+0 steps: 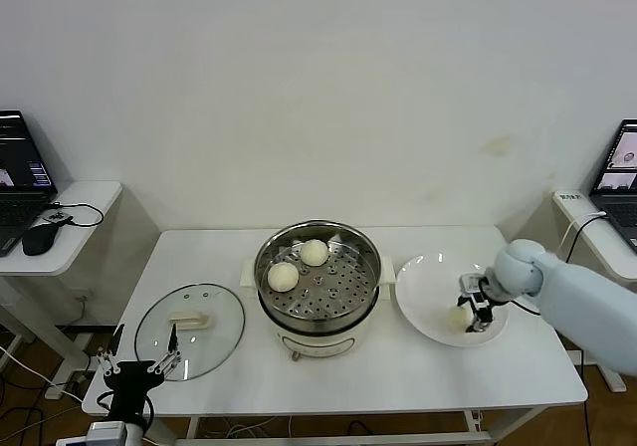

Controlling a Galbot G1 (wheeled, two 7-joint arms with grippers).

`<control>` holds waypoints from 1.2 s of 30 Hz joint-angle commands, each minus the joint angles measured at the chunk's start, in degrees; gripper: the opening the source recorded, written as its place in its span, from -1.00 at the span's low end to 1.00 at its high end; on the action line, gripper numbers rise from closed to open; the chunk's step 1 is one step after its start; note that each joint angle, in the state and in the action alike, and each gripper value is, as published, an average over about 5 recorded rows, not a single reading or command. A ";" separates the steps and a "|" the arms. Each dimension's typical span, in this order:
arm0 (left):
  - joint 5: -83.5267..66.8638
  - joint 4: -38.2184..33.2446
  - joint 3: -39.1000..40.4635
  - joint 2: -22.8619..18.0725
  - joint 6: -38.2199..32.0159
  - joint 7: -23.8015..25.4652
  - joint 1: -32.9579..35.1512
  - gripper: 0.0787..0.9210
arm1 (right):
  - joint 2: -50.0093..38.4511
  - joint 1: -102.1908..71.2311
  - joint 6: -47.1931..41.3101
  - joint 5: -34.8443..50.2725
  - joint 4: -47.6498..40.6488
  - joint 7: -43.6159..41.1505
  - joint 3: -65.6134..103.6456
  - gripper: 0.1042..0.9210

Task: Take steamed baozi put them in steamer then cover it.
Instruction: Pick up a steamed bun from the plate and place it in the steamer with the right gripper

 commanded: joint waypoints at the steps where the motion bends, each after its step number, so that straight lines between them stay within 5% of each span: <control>1: -0.12 -0.13 0.08 0.08 -0.01 -0.02 -0.04 0.77 | -1.47 8.97 -0.12 3.21 1.36 -1.85 -2.20 0.28; 24: -0.86 -1.41 -0.63 0.04 0.37 -0.14 -0.72 0.77 | 15.20 36.57 -2.49 20.97 7.10 1.09 -16.15 0.28; 36: -1.38 -1.54 -2.44 -1.11 0.12 -0.41 -0.14 0.77 | 23.83 32.26 6.49 18.70 9.19 3.34 -23.85 0.30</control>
